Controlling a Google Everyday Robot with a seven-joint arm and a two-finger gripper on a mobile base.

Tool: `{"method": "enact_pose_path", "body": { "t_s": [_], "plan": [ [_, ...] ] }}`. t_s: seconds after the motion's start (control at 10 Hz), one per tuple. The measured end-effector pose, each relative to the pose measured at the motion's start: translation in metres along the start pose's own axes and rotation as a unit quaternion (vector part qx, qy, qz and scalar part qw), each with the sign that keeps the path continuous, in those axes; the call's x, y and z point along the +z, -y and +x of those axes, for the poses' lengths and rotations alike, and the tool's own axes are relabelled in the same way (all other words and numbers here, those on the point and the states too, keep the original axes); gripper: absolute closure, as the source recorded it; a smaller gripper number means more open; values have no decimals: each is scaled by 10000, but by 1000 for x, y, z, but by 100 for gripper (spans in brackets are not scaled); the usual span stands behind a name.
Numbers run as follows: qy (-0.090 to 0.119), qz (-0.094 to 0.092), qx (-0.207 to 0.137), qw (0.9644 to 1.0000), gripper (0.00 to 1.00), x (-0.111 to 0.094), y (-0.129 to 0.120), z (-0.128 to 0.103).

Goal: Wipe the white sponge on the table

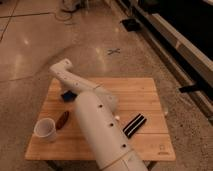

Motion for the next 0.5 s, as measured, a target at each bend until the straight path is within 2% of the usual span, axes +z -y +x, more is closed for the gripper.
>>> {"method": "enact_pose_path", "body": {
  "t_s": [0.2, 0.3, 0.5],
  "plan": [
    [8, 100, -69, 9999, 95, -6, 1, 1],
    [21, 112, -108, 9999, 100, -8, -2, 0],
    [40, 39, -208, 9998, 100, -10, -14, -3]
  ]
}}
